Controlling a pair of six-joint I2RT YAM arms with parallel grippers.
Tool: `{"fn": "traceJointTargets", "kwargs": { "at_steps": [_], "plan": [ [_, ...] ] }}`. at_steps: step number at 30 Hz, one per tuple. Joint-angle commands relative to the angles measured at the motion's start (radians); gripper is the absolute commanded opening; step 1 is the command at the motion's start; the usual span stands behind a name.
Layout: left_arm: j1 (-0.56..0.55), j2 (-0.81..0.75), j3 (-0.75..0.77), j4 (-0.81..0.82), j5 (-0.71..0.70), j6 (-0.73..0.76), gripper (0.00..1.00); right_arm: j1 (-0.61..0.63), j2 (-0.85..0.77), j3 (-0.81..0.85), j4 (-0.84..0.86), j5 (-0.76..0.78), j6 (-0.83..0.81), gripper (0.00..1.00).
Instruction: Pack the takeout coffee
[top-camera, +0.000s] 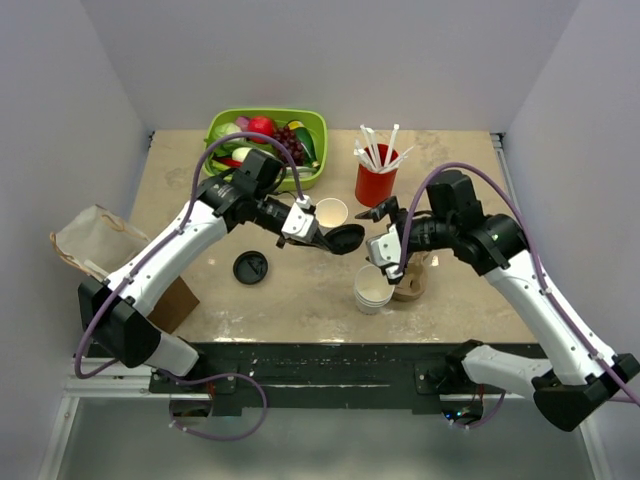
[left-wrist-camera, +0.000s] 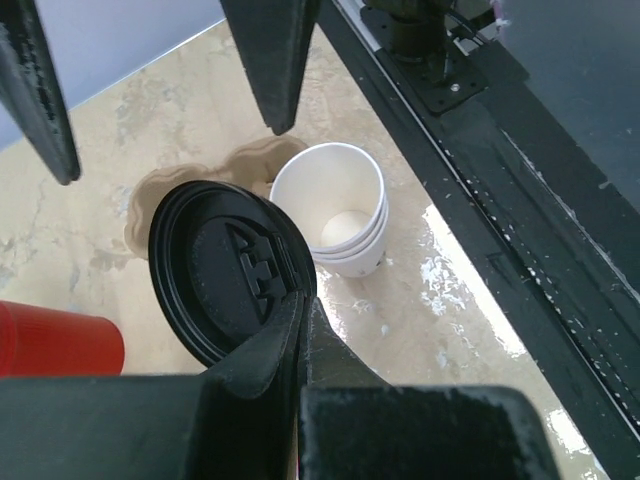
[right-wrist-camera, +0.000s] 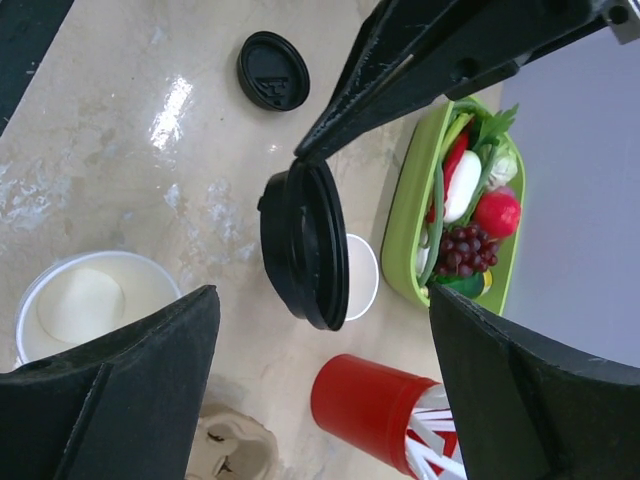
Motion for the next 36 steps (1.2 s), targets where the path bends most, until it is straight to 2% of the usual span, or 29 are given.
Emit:
{"fn": "traceJointTargets", "kwargs": {
  "at_steps": [1,5,11,15,18,19,22,24,26,29,30,32,33,34,35,36],
  "plan": [
    [0.004,-0.018,0.041,-0.070,0.085,0.113,0.00,0.001,-0.002,0.005,0.021,-0.032,-0.025,0.87],
    [0.004,-0.029,0.038,-0.059,0.100,0.102,0.00,0.001,0.033,0.012,0.003,-0.039,-0.030,0.87],
    [0.004,-0.049,0.018,0.033,0.108,-0.005,0.00,0.004,0.087,0.025,-0.042,-0.069,-0.038,0.82],
    [0.003,-0.052,0.014,0.041,0.118,-0.014,0.00,0.007,0.085,0.016,-0.017,-0.101,-0.027,0.70],
    [0.003,-0.057,0.015,0.042,0.123,-0.028,0.00,0.010,0.076,0.003,0.021,-0.123,-0.006,0.56],
    [0.004,-0.058,0.017,0.045,0.121,-0.031,0.00,0.010,0.076,-0.001,0.030,-0.129,0.014,0.44],
    [0.004,-0.069,0.014,0.056,0.124,-0.053,0.00,0.011,0.062,-0.009,0.029,-0.135,0.021,0.34],
    [0.004,-0.075,0.008,0.087,0.132,-0.092,0.00,0.011,0.055,-0.009,0.044,-0.143,0.040,0.31],
    [0.004,-0.094,-0.003,0.171,0.125,-0.149,0.00,0.011,0.036,-0.017,0.073,-0.146,0.099,0.24],
    [0.004,-0.133,-0.028,0.304,0.109,-0.276,0.32,0.011,0.015,-0.047,0.167,-0.137,0.259,0.22],
    [0.004,-0.149,-0.040,0.335,0.099,-0.322,0.56,0.011,0.009,-0.063,0.250,-0.132,0.325,0.22],
    [0.004,-0.210,-0.066,0.459,0.041,-0.384,0.94,0.011,-0.014,-0.114,0.326,-0.108,0.492,0.22],
    [0.003,-0.238,-0.115,0.528,0.002,-0.493,1.00,0.011,-0.022,-0.138,0.439,-0.082,0.571,0.22],
    [0.004,-0.296,-0.146,0.693,-0.053,-0.569,1.00,0.011,-0.028,-0.159,0.484,-0.057,0.702,0.22],
    [0.004,-0.325,-0.178,0.778,-0.175,-0.645,1.00,0.013,-0.037,-0.200,0.536,0.007,0.772,0.22],
    [0.003,-0.354,-0.245,0.858,-0.257,-0.787,1.00,0.013,-0.039,-0.222,0.658,0.041,0.857,0.20]
  ]
}}
